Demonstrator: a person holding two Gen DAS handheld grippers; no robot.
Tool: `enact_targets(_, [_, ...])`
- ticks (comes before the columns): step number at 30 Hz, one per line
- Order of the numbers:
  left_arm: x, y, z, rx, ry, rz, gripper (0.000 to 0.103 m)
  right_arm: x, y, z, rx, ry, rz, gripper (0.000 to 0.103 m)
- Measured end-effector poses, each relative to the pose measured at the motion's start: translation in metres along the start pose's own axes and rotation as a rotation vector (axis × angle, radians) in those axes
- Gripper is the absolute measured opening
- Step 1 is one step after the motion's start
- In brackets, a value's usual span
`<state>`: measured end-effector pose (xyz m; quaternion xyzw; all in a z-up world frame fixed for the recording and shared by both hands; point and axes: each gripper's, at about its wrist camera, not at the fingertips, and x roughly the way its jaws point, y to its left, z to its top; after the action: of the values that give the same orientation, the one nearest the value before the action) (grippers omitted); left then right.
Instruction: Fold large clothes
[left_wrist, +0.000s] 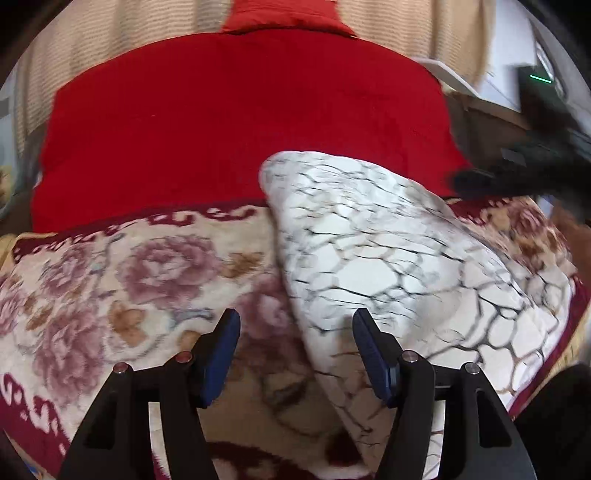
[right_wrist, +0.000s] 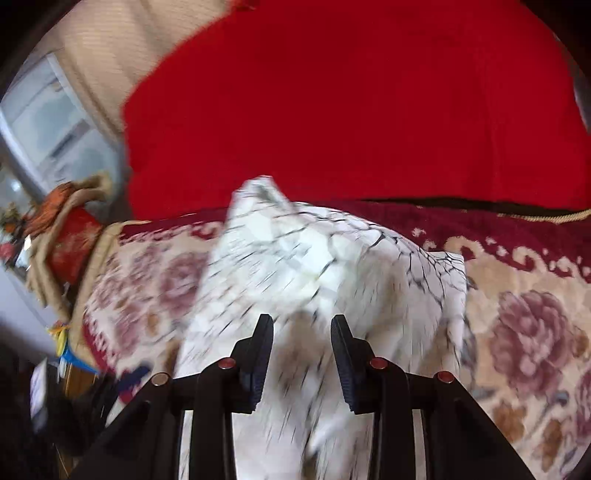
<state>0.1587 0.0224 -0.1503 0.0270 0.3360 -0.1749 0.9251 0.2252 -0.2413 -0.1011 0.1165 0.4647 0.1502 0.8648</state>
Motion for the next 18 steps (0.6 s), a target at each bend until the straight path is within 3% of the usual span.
enact_targets(5, [0.011,-0.007,-0.007,0.033,0.04,0.057,0.065,-0.04,0.032,-0.058,-0.091,-0.024,0.019,0.036])
enact_targets(9, [0.007,-0.012,-0.009,0.06,0.023,0.062,0.065,-0.006,0.026,-0.108,-0.104,0.075,-0.077,0.036])
enact_targets(11, [0.007,-0.012,-0.01,0.066,0.017,0.07,0.065,0.005,0.015,-0.126,-0.099,0.066,-0.087,0.034])
enact_targets(13, [0.008,-0.013,-0.011,0.077,0.014,0.085,0.065,0.0,0.01,-0.132,-0.08,0.019,-0.07,0.034])
enact_targets(18, [0.009,-0.009,-0.009,0.062,0.024,0.087,0.065,-0.025,0.031,-0.124,-0.137,0.01,-0.145,0.034])
